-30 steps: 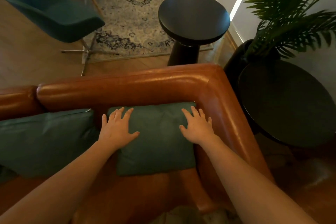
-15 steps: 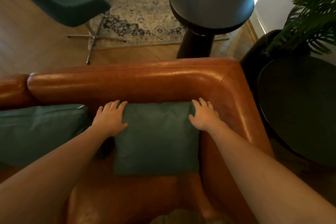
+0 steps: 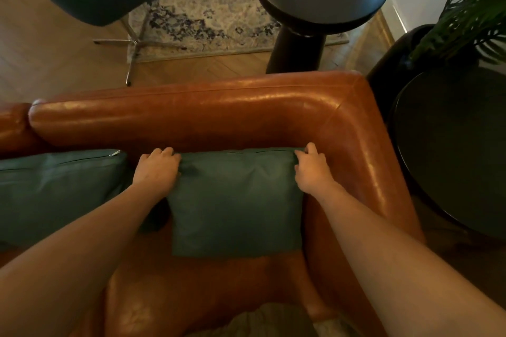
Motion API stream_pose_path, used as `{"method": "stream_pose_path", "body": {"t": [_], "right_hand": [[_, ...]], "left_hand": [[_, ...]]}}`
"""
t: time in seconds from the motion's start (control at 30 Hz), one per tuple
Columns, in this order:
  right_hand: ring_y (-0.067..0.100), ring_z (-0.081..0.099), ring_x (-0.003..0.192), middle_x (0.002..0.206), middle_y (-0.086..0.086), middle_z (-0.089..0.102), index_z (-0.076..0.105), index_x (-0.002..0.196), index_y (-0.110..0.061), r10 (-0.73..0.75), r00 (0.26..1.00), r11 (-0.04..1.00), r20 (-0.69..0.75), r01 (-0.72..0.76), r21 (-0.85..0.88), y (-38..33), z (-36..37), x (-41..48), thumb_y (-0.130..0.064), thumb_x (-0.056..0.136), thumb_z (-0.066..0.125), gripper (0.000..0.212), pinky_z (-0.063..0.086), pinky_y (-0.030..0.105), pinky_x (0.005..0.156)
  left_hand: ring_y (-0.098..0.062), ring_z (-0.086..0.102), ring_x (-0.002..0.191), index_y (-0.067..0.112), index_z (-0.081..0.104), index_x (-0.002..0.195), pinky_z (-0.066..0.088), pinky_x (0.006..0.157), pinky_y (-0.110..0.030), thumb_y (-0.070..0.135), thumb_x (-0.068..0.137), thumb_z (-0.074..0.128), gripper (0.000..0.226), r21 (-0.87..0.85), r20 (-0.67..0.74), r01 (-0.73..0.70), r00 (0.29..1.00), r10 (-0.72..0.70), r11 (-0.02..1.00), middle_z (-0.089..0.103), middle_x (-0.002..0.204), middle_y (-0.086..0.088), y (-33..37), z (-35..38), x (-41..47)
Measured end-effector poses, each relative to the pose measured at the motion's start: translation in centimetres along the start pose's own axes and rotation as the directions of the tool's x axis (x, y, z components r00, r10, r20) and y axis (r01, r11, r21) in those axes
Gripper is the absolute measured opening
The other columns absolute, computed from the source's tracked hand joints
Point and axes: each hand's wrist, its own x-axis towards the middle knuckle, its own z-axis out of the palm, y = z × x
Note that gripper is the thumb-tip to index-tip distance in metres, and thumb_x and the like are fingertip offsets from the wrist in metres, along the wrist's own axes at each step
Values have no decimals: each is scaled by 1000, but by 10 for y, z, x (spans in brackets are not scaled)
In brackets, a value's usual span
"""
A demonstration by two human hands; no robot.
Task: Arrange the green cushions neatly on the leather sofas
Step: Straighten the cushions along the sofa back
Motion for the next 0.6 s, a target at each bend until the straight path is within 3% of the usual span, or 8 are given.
{"method": "stream_pose_path", "body": {"t": [0.17, 0.33, 0.47, 0.6], "right_hand": [[35, 53, 112, 132, 5, 47, 67, 131, -12, 20, 991, 999, -129, -17, 27, -1, 6, -19, -12, 103, 61, 28, 48, 43, 95], [30, 55, 104, 113, 0, 50, 73, 110, -15, 30, 972, 999, -231, -20, 47, -2, -1, -45, -17, 101, 66, 12, 50, 42, 81], [29, 58, 100, 106, -4, 47, 75, 104, -15, -5, 956, 998, -295, 23, 59, -10, -17, -53, -18, 98, 71, 8, 50, 39, 77], [30, 60, 102, 112, 2, 53, 78, 106, -15, -17, 934, 996, -356, 48, 80, -19, -34, -53, -19, 97, 72, 11, 53, 40, 84]], "left_hand": [[-23, 62, 107, 23, 68, 118, 45, 82, -36, 35, 103, 61, 21, -5, -8, -23, 1000, 23, 1000, 61, 114, 2, 0, -7, -13], [-23, 66, 103, 26, 71, 110, 45, 78, -36, 42, 101, 63, 20, 13, -72, -68, 995, 69, 998, 66, 110, 3, -9, -18, -36], [-24, 67, 98, 24, 73, 103, 46, 74, -36, 45, 99, 65, 22, -9, -113, -58, 992, 56, 998, 66, 101, 4, -20, -30, -52], [-25, 66, 99, 25, 73, 107, 51, 78, -39, 43, 99, 66, 22, -56, -192, 2, 981, -12, 998, 66, 104, 3, -29, -41, -59]]}}
